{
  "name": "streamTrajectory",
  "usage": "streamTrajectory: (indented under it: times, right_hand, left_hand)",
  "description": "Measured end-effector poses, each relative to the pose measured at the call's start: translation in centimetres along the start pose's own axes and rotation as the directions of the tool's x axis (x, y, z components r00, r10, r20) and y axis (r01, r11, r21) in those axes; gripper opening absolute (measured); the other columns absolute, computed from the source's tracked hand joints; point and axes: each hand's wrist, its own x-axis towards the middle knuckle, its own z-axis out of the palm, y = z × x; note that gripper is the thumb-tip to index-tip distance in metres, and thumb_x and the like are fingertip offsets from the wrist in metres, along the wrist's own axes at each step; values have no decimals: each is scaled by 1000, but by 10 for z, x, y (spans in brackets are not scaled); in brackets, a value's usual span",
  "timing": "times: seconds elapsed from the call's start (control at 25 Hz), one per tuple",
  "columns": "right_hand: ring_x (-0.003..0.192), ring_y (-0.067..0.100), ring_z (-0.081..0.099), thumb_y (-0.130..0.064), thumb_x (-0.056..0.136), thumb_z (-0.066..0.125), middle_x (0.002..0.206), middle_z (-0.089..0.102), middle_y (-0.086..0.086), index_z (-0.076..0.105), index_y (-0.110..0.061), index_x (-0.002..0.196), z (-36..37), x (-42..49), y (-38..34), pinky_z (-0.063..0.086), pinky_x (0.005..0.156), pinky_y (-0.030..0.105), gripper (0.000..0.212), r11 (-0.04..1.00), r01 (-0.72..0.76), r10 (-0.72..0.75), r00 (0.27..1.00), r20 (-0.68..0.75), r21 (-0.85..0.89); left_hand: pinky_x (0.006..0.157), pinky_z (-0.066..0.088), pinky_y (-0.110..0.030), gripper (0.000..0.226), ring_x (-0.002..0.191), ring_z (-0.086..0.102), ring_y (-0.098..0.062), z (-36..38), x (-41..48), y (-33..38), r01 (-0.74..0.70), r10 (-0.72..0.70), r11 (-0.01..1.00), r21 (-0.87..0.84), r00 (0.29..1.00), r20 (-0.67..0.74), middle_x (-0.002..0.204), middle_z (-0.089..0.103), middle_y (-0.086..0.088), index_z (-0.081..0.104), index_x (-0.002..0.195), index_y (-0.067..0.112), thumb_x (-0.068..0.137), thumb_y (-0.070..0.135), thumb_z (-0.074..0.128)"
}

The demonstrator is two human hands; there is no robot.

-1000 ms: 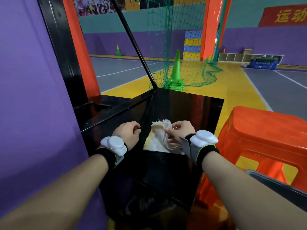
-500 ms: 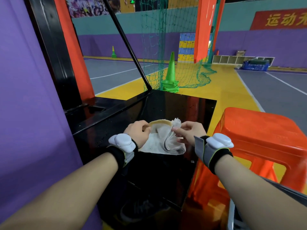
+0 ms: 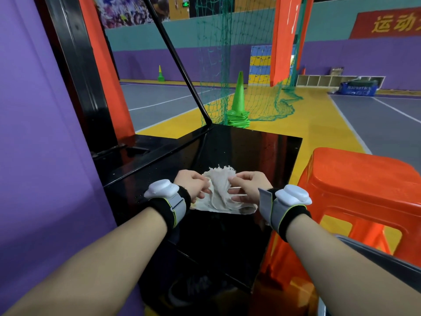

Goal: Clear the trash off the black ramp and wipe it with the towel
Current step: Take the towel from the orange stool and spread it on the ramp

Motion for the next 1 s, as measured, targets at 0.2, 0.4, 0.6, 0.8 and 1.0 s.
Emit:
streamTrajectory:
  times: [0.2,0.4,0.6,0.8,1.0]
  right_hand:
    - [44,17,50,-9,91,53,61,51,10,54,-5,71,-24,4,-11,48,41,25,20,985,-39,90,948,-305,168]
    - [58,26,51,-10,92,53,72,55,14,50,-2,81,-70,11,-9,46,36,25,14,980,-171,201,830,-520,105]
    - [87,21,41,-15,88,61,99,45,6,42,-8,96,-119,24,15,36,75,32,22,952,-255,99,778,-621,-169]
    - [62,24,40,-19,75,64,74,42,5,36,-14,75,-132,17,27,40,68,34,28,877,-346,45,750,-660,-334]
    - [107,36,47,-20,76,62,118,48,10,56,-21,108,-111,5,24,36,86,43,33,572,-288,-375,741,-557,-768]
  left_hand:
    - [39,35,-17,10,44,49,-13,-9,2,-5,8,7,998,70,977,-213,64,69,-9,66,81,9,75,5,58]
    - [38,32,-16,10,42,48,-11,-28,7,-18,84,-45,955,284,989,-143,56,66,-2,68,81,10,74,10,61]
    - [53,38,-24,8,66,59,-10,-22,7,-15,-33,135,788,615,984,-120,70,66,7,66,76,23,72,29,69]
    - [99,40,-36,37,123,45,-22,7,7,-17,-271,291,562,782,949,120,134,48,2,54,124,29,87,37,56]
    - [112,15,-34,55,145,7,-18,42,4,-17,-407,219,497,766,913,343,158,16,1,22,148,21,99,43,33]
